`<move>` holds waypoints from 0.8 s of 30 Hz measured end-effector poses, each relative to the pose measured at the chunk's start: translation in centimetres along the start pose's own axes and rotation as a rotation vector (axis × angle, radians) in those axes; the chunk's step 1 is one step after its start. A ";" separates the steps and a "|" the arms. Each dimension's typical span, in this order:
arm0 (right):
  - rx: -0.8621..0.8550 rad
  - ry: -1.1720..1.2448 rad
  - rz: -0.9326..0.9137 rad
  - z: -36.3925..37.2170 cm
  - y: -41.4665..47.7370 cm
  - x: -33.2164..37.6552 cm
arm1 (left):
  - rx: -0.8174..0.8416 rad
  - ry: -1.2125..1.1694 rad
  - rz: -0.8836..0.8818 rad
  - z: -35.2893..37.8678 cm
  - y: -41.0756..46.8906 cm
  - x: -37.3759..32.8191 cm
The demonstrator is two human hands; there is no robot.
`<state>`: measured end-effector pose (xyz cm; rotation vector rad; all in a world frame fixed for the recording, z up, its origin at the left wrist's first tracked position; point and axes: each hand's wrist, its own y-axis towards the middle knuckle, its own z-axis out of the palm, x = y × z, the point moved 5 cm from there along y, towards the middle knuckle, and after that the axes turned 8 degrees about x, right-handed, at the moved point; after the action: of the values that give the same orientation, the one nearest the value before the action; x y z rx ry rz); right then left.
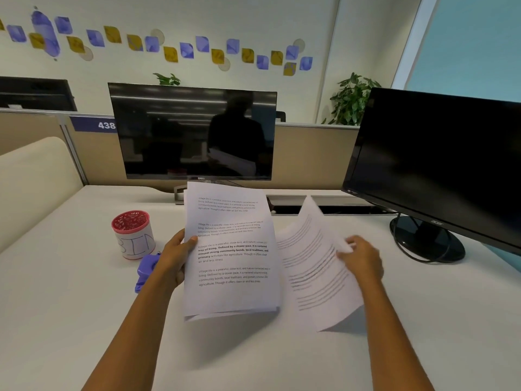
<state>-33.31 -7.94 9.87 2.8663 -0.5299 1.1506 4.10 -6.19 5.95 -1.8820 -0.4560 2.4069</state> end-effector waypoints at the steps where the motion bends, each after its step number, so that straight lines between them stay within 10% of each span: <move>1: -0.067 0.002 -0.070 -1.8 -0.7 1.6 | -0.003 -0.006 -0.005 0.0 0.1 0.1; 9: -0.080 0.621 -0.491 -8.8 -6.2 8.4 | 0.049 -0.028 -0.001 0.8 0.7 1.0; 24: 0.376 0.721 -0.049 8.0 -1.6 0.9 | 0.183 -0.091 -0.102 2.4 0.1 3.1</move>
<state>-26.84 -7.78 4.83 2.3966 -0.2180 2.3055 1.05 -6.09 3.50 -1.6413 -0.3150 2.3845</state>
